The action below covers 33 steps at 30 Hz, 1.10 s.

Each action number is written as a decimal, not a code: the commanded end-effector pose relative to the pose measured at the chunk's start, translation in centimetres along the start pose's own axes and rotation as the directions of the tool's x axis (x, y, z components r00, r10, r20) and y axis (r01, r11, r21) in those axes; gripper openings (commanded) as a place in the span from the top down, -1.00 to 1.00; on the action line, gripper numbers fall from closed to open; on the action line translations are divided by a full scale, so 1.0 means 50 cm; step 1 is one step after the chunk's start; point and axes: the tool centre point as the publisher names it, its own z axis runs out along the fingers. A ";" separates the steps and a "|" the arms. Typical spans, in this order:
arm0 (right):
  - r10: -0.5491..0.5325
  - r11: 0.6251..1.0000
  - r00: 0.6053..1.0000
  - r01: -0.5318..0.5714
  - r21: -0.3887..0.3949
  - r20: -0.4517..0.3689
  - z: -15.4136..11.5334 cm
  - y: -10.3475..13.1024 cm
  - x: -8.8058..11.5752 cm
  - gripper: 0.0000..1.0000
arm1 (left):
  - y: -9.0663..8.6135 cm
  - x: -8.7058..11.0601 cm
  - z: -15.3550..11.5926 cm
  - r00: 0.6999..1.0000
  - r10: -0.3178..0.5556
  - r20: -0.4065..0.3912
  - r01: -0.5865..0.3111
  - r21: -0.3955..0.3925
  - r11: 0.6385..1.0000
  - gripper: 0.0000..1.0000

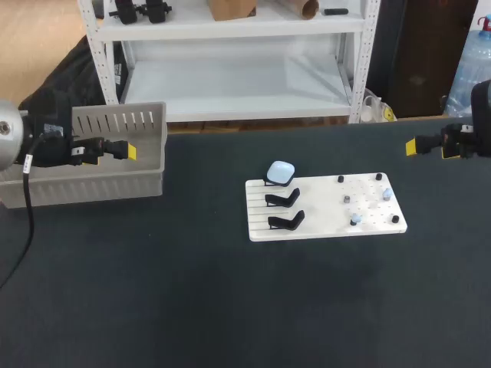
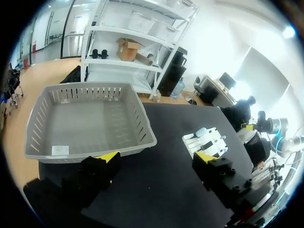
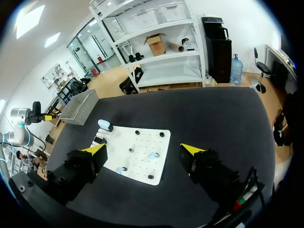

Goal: Pick up each earbud case from the left stands, insert the matching earbuds, close the lid, and place the case in the box.

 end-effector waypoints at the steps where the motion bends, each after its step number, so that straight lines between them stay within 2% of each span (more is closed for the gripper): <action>1: 0.000 1.000 1.000 0.000 0.000 0.000 0.000 0.000 0.000 -1.00 | 0.000 0.000 0.000 1.000 0.000 0.000 0.000 0.000 1.000 -1.00; 20: 0.000 1.000 1.000 0.000 0.000 0.000 0.000 0.000 0.000 -1.00 | -0.001 -0.001 -0.001 1.000 0.005 -0.001 -0.005 0.004 1.000 -1.00; 27: 0.000 1.000 1.000 0.000 0.000 0.000 0.000 0.000 0.000 -1.00 | -0.017 -0.012 -0.006 0.999 0.028 0.023 -0.030 0.075 0.997 -1.00; 33: 0.000 1.000 1.000 0.000 0.000 0.000 0.000 0.000 0.000 -1.00 | -0.035 -0.031 -0.010 0.992 0.119 0.053 -0.126 0.158 0.979 -1.00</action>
